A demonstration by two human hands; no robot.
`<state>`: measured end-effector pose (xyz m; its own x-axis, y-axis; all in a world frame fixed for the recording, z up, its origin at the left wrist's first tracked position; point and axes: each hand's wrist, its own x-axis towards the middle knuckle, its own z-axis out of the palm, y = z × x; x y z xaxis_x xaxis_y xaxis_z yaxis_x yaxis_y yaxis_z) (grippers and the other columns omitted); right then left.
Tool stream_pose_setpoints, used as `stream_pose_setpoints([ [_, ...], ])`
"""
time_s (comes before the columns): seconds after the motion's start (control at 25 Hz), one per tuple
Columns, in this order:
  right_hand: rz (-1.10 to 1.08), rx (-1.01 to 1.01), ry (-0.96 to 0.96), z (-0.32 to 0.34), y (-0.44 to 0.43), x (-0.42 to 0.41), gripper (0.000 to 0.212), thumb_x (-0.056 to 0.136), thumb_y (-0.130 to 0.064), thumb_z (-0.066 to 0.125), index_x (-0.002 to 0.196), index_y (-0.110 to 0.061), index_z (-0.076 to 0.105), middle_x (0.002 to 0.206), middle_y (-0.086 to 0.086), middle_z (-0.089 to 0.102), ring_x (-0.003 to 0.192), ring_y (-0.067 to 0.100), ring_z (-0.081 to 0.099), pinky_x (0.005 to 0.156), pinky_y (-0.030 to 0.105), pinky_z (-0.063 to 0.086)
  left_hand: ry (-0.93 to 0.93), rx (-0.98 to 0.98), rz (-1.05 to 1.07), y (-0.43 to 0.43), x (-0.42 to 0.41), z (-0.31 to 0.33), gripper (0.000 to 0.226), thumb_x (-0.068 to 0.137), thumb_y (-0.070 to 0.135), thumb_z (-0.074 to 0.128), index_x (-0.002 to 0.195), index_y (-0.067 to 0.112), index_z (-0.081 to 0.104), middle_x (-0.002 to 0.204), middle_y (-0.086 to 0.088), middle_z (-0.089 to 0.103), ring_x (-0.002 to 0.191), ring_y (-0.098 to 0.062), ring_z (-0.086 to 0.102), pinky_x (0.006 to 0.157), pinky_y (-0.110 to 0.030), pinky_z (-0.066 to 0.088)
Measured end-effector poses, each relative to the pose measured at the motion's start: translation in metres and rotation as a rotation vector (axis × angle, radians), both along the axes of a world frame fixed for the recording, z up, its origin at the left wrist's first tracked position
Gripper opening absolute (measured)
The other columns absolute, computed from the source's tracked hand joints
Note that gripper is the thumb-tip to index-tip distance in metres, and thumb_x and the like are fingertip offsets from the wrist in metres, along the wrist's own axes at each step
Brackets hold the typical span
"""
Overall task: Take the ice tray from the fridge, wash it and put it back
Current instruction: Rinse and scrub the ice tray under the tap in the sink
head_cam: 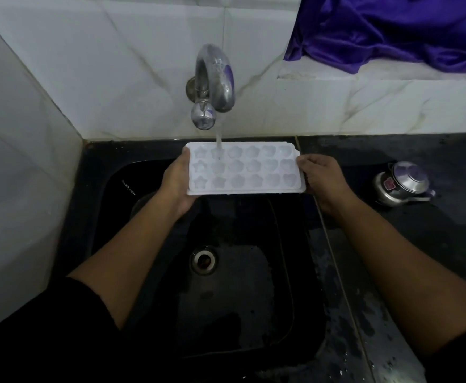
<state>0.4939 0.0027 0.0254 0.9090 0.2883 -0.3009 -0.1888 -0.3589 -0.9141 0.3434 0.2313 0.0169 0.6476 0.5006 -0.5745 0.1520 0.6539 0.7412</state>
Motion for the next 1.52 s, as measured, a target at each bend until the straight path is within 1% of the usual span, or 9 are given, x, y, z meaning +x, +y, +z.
stream_pose_setpoints([
  [0.16,-0.045,0.004,-0.015,0.005,-0.016,0.005,0.025,0.104,-0.015,0.059,0.085,-0.01,0.074,0.086,0.011,0.073,0.073,0.02,0.067,0.062,0.03,0.056,-0.003,-0.006,-0.04,-0.013,0.011,0.004,0.045,0.113,0.044,0.042,0.114,0.011,0.072,0.108,-0.01,0.082,0.094,-0.027,0.08,0.08,-0.042,0.063],
  [0.36,-0.029,-0.019,0.024,-0.001,-0.017,-0.007,0.023,0.105,-0.016,0.058,0.091,-0.009,0.075,0.096,0.016,0.075,0.081,0.023,0.07,0.065,0.032,0.059,0.009,-0.027,-0.019,-0.017,-0.009,-0.004,0.043,0.113,0.044,0.042,0.118,0.014,0.071,0.116,-0.011,0.08,0.101,-0.029,0.078,0.087,-0.046,0.063],
  [0.52,0.042,-0.039,0.063,-0.001,0.001,-0.029,0.02,0.105,-0.019,0.059,0.096,-0.011,0.075,0.098,0.01,0.077,0.087,0.022,0.073,0.07,0.034,0.062,0.022,-0.018,0.056,-0.009,-0.042,-0.007,0.039,0.113,0.042,0.043,0.116,0.016,0.071,0.1,-0.005,0.082,0.095,-0.026,0.079,0.082,-0.044,0.063],
  [0.68,0.139,-0.057,0.109,0.001,0.032,-0.047,0.022,0.105,-0.025,0.061,0.101,-0.007,0.075,0.096,0.014,0.078,0.084,0.027,0.076,0.068,0.037,0.064,0.059,0.036,0.139,0.009,-0.084,-0.015,0.041,0.112,0.045,0.044,0.125,0.015,0.069,0.103,-0.004,0.083,0.092,-0.023,0.081,0.075,-0.04,0.062],
  [0.92,0.282,0.021,0.083,0.039,0.118,-0.045,0.04,0.103,-0.046,0.06,0.115,-0.009,0.067,0.109,0.011,0.075,0.099,0.027,0.073,0.09,0.042,0.06,0.117,0.063,0.247,0.023,-0.139,-0.018,0.041,0.112,0.045,0.043,0.118,0.015,0.07,0.093,-0.002,0.083,0.081,-0.019,0.081,0.061,-0.031,0.062],
  [1.16,0.322,0.199,0.342,0.066,0.183,-0.039,0.028,0.1,-0.036,0.067,0.116,-0.014,0.063,0.096,0.005,0.065,0.082,0.025,0.068,0.083,0.04,0.056,0.164,0.049,0.252,0.012,-0.164,-0.016,0.041,0.112,0.044,0.043,0.109,0.015,0.072,0.093,-0.005,0.083,0.079,-0.02,0.081,0.072,-0.038,0.057],
  [1.28,0.337,0.295,0.479,0.063,0.179,-0.036,0.02,0.106,-0.032,0.057,0.106,-0.013,0.063,0.089,0.005,0.061,0.078,0.02,0.07,0.081,0.038,0.059,0.154,0.043,0.25,0.007,-0.169,-0.014,0.042,0.112,0.045,0.044,0.109,0.014,0.073,0.092,-0.005,0.083,0.08,-0.021,0.081,0.074,-0.039,0.057],
  [1.4,0.326,0.312,0.507,0.058,0.17,-0.034,0.031,0.108,-0.036,0.05,0.102,-0.01,0.064,0.099,0.009,0.068,0.093,0.025,0.071,0.09,0.042,0.056,0.144,0.043,0.231,0.006,-0.169,-0.013,0.043,0.112,0.045,0.042,0.112,0.013,0.072,0.099,-0.006,0.083,0.083,-0.021,0.081,0.074,-0.038,0.058],
  [1.52,0.276,0.155,0.371,0.049,0.14,-0.046,0.029,0.107,-0.041,0.052,0.105,-0.014,0.061,0.117,0.013,0.071,0.104,0.031,0.072,0.084,0.044,0.059,0.13,0.052,0.221,0.004,-0.168,-0.009,0.043,0.113,0.044,0.041,0.113,0.014,0.072,0.094,-0.003,0.083,0.082,-0.019,0.081,0.066,-0.034,0.061],
])
